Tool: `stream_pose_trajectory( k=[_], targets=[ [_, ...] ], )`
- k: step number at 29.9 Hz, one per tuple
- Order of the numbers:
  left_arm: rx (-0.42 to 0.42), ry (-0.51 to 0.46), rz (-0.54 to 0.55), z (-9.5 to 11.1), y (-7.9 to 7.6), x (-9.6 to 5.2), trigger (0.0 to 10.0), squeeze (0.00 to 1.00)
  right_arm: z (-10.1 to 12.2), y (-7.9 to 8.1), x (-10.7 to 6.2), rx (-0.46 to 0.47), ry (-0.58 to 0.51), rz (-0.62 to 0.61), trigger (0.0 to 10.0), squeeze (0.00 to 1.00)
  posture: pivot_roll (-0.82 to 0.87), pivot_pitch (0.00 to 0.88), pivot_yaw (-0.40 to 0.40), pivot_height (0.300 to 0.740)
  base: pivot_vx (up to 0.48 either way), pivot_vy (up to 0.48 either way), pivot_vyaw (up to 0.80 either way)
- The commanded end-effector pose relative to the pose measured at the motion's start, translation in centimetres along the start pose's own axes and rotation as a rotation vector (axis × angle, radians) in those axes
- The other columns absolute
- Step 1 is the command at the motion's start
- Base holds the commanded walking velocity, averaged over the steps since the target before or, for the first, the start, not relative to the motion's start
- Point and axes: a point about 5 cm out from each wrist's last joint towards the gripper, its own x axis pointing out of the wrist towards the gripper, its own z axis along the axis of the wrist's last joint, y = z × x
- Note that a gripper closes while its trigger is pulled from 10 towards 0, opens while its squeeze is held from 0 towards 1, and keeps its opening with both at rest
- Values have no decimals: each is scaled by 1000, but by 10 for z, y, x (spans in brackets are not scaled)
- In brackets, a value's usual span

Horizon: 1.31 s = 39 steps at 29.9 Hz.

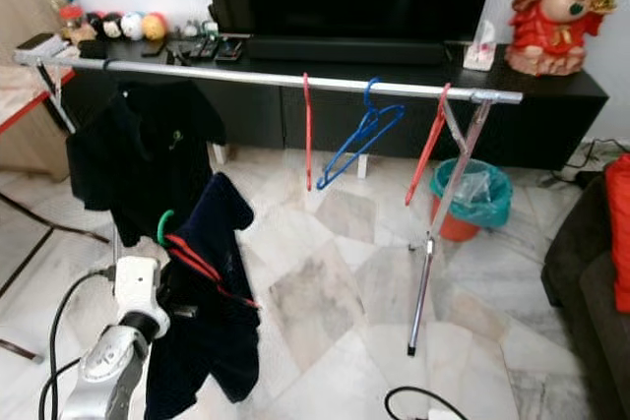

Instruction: Hang hanger

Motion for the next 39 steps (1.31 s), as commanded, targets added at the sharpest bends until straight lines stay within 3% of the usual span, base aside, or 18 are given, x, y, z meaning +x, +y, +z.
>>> stream_pose_trajectory(
  k=[1, 29, 39],
  targets=[
    [7, -37, -3, 8, 0, 3, 10000, 0, -3, -3, -1, 8, 0, -11, 10000, 0, -95, 0, 22, 740, 0, 439, 0],
    [5, -40, -16, 9, -2, 4, 10000, 0, -3, -2, -1, 6, 1, -13, 10000, 0, -93, 1, 24, 740, 0, 447, 0],
    [-1, -55, -37, 10, -6, 4, 10000, 0, -4, -2, -1, 6, 3, -12, 10000, 0, -93, 1, 26, 740, 0, 55, 0]
  ],
)
